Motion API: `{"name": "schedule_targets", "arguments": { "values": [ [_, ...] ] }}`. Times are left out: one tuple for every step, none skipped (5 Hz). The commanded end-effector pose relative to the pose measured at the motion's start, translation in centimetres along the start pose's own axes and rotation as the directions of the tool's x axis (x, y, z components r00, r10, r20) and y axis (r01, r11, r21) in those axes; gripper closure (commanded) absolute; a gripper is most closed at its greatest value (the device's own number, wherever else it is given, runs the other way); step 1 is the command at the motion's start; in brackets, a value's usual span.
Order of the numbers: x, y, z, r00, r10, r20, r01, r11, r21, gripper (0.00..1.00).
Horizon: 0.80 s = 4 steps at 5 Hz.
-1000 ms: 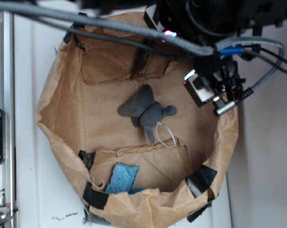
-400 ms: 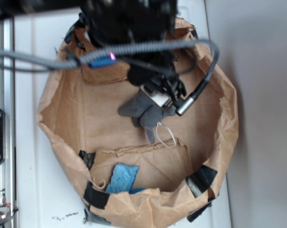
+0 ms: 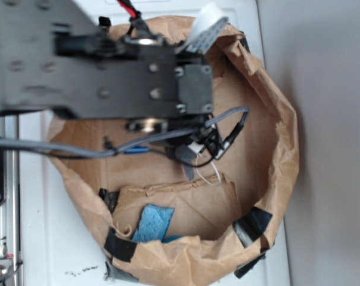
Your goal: Grab the wood chip.
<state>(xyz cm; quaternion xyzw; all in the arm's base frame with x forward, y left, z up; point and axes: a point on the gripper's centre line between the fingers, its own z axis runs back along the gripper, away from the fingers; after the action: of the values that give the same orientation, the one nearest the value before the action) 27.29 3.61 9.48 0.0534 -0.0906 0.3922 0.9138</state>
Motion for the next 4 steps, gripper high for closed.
{"name": "schedule_targets", "arguments": {
  "values": [
    [3.6,0.9,-1.5,0.997,0.074,0.016,-0.075,0.997,0.029,0.00],
    [4.8,2.0,-1.0,0.985,0.162,-0.057,-0.161,0.986,0.035,0.00],
    [4.4,2.2,-1.8,0.984,0.171,-0.042,-0.168,0.983,0.067,0.00],
    [3.1,2.7,-3.5,0.990,0.134,-0.044,-0.128,0.985,0.117,0.00]
  ]
}}
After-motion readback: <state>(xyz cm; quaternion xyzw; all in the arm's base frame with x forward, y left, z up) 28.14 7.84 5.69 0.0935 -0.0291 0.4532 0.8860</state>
